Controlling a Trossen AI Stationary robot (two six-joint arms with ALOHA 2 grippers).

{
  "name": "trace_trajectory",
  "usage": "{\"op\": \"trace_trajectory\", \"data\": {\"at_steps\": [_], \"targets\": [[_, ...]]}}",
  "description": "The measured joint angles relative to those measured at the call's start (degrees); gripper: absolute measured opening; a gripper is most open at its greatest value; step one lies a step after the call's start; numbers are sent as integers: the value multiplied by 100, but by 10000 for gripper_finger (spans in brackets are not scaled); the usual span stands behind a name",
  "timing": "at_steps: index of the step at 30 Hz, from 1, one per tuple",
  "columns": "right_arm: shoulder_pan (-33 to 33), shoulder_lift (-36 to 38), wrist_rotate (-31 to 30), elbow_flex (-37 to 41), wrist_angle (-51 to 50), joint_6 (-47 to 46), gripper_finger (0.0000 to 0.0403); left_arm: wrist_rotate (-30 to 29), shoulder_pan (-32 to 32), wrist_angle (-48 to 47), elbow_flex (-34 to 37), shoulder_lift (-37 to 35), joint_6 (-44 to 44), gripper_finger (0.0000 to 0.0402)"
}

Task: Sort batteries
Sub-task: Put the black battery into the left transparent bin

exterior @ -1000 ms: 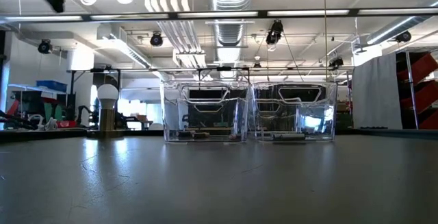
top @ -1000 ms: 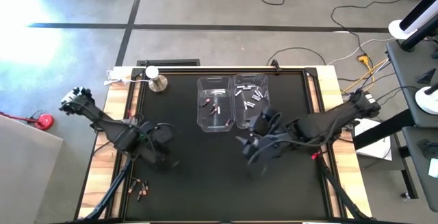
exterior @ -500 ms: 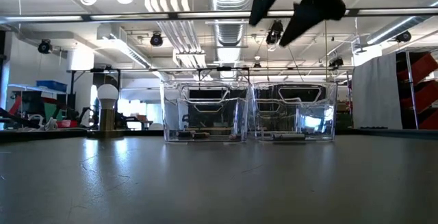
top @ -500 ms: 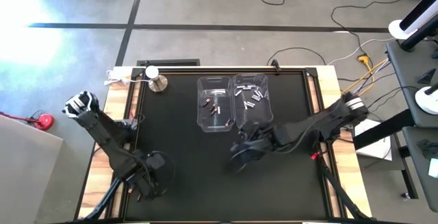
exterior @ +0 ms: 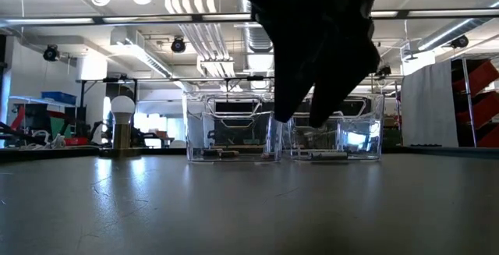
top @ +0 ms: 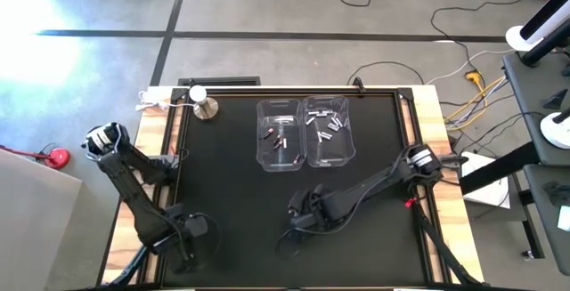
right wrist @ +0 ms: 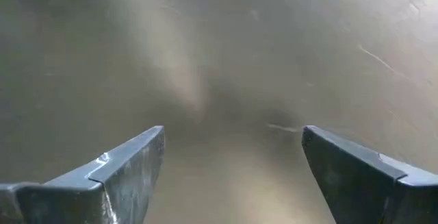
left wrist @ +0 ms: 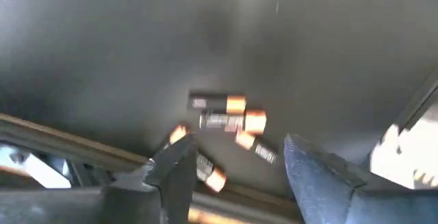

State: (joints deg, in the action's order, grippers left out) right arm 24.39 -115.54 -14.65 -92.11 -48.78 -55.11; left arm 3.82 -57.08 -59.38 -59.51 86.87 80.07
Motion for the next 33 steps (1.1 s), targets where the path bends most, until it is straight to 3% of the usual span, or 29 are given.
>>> {"op": "trace_trajectory", "data": {"at_steps": [4, 12, 27, 33], "targets": [[113, -130, 14, -302, -6, 202, 338, 679, -107, 246, 352, 0, 89, 237], [293, -149, 12, -548, -45, -81, 338, 639, -116, 882, 866, 9, 203, 309], [349, -152, 178, -545, -270, -818, 338, 214, -125, 1457, 963, 10, 297, 294], [349, -154, 265, -543, -391, -1094, 338, 128, -234, 1459, 975, 417, 204, 294]]}}
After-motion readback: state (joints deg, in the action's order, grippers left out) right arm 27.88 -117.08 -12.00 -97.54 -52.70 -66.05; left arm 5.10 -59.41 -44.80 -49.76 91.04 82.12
